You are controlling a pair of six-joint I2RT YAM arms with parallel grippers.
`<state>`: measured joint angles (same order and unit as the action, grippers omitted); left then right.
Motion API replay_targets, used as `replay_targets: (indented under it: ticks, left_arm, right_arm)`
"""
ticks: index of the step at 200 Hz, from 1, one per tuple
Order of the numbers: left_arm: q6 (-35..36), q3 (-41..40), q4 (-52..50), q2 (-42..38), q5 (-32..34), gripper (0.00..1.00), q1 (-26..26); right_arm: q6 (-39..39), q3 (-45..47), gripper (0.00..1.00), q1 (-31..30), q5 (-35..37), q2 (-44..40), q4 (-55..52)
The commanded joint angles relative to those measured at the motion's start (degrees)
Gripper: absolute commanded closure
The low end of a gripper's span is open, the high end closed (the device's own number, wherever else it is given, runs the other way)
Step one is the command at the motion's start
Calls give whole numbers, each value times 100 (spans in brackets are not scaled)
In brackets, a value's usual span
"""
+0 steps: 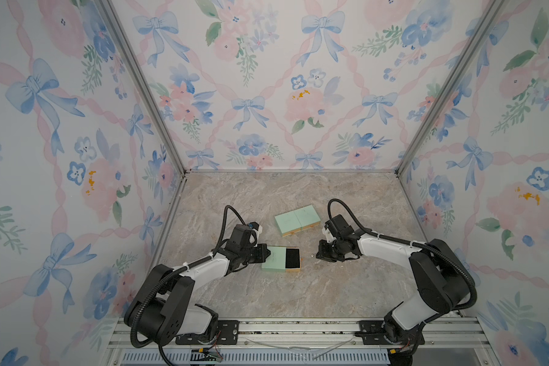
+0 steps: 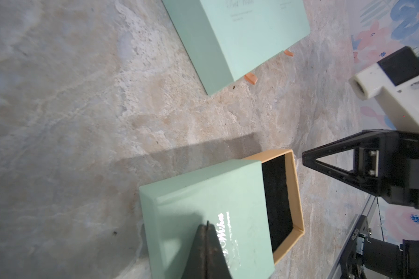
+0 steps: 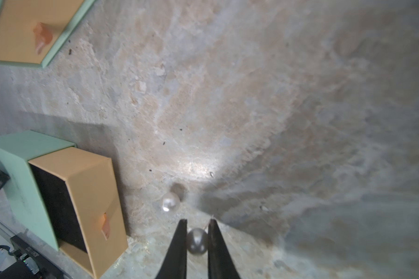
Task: Take out the earrings from the drawer-style jewelry box
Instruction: Place the earring at the center of the board.
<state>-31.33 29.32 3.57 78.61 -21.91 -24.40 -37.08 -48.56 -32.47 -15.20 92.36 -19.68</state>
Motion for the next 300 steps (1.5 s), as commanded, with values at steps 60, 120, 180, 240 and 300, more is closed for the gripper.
replay_targets:
  ticks: [60, 120, 180, 240, 300]
  left_arm:
    - [11, -306, -1052, 462, 802, 100, 23]
    - [11, -326, -1055, 441, 811, 100, 23]
    - [5, -313, -1058, 419, 802, 100, 18]
    - [20, -287, -1060, 447, 791, 100, 26]
    - [-35, -259, -978, 256, 663, 100, 24]
  right_arm:
    - [-36, -40, 85, -85, -71, 213, 96]
    - [-36, -59, 80, -84, -70, 379, 149]
    - [-11, -80, 74, -84, -54, 297, 101]
    - [309, -331, 72, -66, 35, -230, -292]
    - [451, -706, 74, -406, -17, -323, -375]
